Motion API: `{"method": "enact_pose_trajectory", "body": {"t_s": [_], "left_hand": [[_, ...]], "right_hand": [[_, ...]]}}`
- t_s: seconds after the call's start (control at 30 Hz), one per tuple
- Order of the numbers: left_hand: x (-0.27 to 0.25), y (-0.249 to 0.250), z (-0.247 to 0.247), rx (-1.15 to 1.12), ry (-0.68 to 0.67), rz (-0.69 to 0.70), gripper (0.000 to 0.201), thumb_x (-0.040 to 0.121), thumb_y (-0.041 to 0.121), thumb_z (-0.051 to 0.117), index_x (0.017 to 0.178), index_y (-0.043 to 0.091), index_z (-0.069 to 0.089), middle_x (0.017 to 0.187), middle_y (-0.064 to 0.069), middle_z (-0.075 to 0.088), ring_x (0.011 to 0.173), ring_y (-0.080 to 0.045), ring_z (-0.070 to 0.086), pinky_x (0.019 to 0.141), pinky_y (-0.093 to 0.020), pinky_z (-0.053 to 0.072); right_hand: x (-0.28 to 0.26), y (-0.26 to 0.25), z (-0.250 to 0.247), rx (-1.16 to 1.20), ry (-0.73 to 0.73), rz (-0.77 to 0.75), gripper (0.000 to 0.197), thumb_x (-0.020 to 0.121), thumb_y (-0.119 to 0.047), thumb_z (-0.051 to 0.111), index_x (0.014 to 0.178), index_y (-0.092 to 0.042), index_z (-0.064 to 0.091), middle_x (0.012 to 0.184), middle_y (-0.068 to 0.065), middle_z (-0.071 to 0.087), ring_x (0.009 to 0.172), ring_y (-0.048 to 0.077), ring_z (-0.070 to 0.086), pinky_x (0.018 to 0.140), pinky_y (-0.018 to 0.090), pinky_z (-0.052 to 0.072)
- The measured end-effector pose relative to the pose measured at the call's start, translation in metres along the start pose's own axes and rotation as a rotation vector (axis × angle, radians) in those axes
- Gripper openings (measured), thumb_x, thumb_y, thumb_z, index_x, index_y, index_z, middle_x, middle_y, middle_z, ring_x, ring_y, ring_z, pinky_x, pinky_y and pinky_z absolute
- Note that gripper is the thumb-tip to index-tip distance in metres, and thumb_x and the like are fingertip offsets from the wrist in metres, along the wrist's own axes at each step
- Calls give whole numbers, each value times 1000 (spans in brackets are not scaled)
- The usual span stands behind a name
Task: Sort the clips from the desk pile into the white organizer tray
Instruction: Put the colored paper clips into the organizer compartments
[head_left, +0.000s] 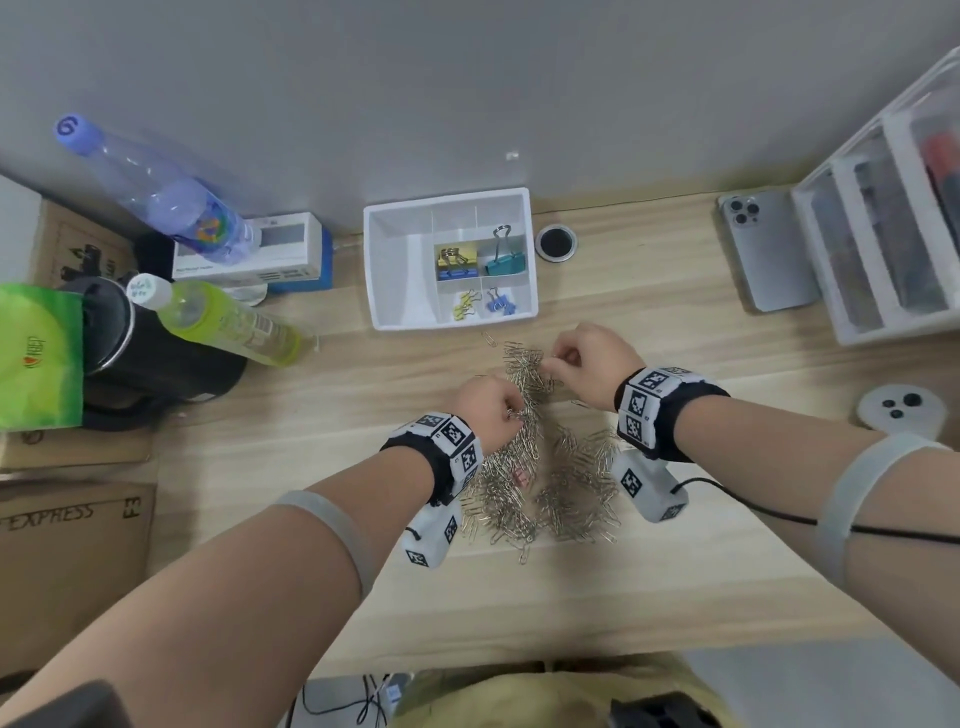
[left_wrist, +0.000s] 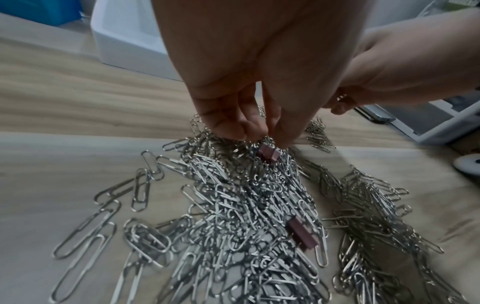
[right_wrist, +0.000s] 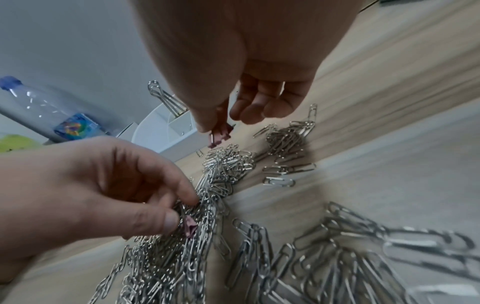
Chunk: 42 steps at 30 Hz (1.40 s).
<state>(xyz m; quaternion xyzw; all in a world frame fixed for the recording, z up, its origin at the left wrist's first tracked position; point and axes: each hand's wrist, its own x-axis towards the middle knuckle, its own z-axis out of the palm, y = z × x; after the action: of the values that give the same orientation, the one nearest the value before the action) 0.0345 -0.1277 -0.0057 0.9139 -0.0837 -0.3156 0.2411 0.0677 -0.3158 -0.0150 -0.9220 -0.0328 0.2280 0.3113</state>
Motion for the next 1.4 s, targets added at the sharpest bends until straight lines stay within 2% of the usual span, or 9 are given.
{"method": "enact_pose_trajectory", "body": {"t_s": [0.23,0.43,0.6,0.77,0.97,1.07,1.13,1.3,1.4], "left_hand": [[-2,4,-1,-41,48,10,11,84,15,63,75,17,70,76,7,63,67,-10,61,64,-31,57],[-22,1,-9,-190,111,-101,7,87,10,55,88,3,58,75,-9,61,65,-21,55,59,-33,48],[-35,-15,-6,-209,89,-184,20,97,18,42,91,12,60,72,-1,60,56,-15,50,49,-25,39],[-52,-28,3,-282,60,-233,33,95,20,40,89,-3,62,75,-8,57,68,-21,50,64,-33,43],[-65,-39,12,-291,31,-254,34,95,27,40,92,1,63,78,-7,60,69,-21,53,69,-34,46],[-68,-39,10,-305,22,-280,32,93,28,43,92,4,64,78,-5,61,70,-21,55,72,-35,49],[-68,-37,5,-308,6,-284,27,91,26,46,93,6,64,80,-6,63,72,-22,56,75,-37,51],[-63,-21,-9,-346,-20,-264,15,88,10,51,92,18,63,74,-9,63,61,-23,57,59,-35,50],[-61,-4,-20,-460,-40,-202,22,91,0,52,102,17,61,77,-7,68,62,-20,63,70,-39,58]], "right_hand": [[-34,8,3,184,-76,134,21,85,-25,68,76,-8,60,69,4,61,62,17,56,59,29,47],[-48,-7,21,186,-280,58,17,84,0,56,81,-16,53,84,6,63,63,17,56,51,26,46],[-58,-25,37,19,-400,-65,12,75,-17,67,75,-21,56,74,-3,59,66,16,55,61,30,47],[-65,-27,54,-302,-421,-287,30,75,-25,70,103,-26,59,74,-12,53,70,14,53,62,25,40],[-69,-26,67,-347,-353,-284,21,79,-26,66,100,-29,63,81,-9,60,80,19,60,67,29,49],[-72,-28,67,-274,-312,-272,13,77,-29,65,90,-27,64,71,-12,57,71,15,57,63,27,48],[-73,-31,63,-125,-290,-189,14,76,-30,67,86,-22,60,68,-7,60,65,16,58,58,29,47],[-67,-41,46,427,-328,189,14,88,-18,49,76,-16,55,67,2,53,53,16,45,52,25,37],[-60,-49,35,718,-325,413,22,82,-1,37,71,-10,53,60,9,50,40,16,38,38,15,26]]}}
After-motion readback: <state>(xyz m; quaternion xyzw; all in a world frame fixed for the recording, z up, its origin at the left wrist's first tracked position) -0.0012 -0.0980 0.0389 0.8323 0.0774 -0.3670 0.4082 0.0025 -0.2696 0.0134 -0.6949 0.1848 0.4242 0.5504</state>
